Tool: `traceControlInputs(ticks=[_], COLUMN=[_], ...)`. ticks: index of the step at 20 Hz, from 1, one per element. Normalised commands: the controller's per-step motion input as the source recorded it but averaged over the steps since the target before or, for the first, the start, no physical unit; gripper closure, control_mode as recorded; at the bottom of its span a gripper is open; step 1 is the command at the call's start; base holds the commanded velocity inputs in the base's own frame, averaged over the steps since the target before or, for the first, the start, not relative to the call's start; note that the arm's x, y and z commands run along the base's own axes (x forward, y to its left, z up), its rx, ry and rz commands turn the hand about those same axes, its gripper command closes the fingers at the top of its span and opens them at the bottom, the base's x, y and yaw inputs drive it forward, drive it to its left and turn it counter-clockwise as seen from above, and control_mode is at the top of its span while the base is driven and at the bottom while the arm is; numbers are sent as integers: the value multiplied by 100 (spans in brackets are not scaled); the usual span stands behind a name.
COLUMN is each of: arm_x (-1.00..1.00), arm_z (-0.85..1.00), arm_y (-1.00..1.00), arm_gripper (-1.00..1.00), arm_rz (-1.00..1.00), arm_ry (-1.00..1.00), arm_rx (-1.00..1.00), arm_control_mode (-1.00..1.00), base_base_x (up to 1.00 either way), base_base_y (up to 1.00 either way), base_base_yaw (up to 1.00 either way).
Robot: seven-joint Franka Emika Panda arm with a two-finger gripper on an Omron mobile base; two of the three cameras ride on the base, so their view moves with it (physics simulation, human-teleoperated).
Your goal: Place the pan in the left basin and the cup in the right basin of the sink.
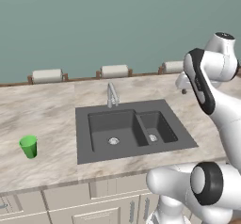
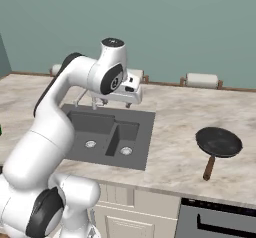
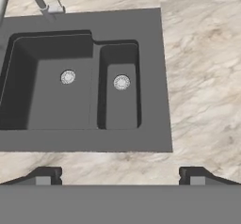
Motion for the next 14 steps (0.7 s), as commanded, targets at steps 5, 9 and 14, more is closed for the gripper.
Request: traceControlInputs(ticks=[5, 9, 14], arm_x=[0, 0, 0], arm_z=[-2, -6, -10], arm_y=[-45, -47, -46], arm_gripper=[-100, -100, -100], arm_rz=[-5, -6, -6], arm_ry=[0, 0, 0], arm_rx=[0, -2, -3], arm_control_mode=[-100, -100, -100], base_base_x=[0, 0, 0], base_base_y=[0, 0, 0], base_base_yaw=[0, 0, 0])
